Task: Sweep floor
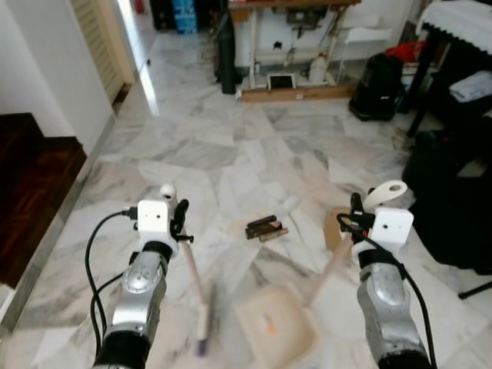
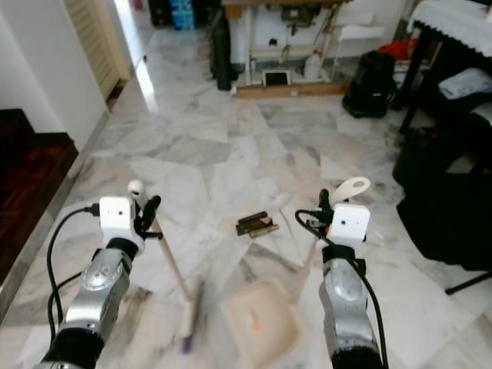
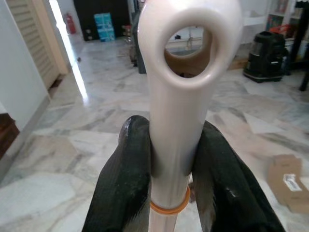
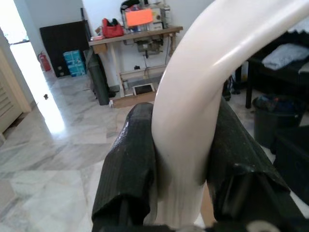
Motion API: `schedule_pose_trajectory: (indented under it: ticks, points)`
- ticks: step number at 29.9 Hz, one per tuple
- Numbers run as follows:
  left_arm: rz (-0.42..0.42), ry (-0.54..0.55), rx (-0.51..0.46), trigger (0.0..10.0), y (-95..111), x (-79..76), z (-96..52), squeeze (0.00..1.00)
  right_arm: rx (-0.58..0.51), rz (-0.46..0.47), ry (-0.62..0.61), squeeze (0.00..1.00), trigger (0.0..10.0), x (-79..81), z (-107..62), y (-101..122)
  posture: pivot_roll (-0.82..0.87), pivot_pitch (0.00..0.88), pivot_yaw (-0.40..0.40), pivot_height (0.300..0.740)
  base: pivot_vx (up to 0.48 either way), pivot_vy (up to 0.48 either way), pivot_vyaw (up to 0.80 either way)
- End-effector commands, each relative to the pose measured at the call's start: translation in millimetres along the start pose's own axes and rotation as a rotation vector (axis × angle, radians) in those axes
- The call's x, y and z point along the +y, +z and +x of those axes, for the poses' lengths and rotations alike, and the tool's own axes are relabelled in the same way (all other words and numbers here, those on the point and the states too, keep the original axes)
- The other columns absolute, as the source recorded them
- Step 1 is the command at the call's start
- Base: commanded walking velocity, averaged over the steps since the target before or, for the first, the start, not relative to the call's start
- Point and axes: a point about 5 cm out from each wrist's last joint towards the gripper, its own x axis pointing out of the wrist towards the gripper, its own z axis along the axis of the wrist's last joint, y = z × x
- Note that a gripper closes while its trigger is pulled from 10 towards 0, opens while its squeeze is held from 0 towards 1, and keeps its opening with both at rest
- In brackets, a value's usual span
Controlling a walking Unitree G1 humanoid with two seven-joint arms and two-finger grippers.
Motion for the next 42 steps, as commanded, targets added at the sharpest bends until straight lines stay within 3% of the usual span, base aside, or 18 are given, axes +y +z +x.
schedule_pose_trajectory:
  ticks: [1, 42]
  points:
    - [-0.015, -0.018, -0.05, 10.0, 10.6, -6.8, 4.7, 0.0, -0.039, -0.027, -0.015, 0.0, 10.0, -7.1, 3.9, 8.6, -0.09, 0.0, 0.047, 0.74, 0.36, 0.0, 0.0]
    - [-0.003, -0.021, -0.055, 10.0, 11.2, -4.0, 3.1, 0.0, -0.035, -0.007, -0.021, 0.0, 10.0, -5.9, 2.3, 6.6, -0.09, 0.0, 0.053, 0.74, 0.363, 0.0, 0.0]
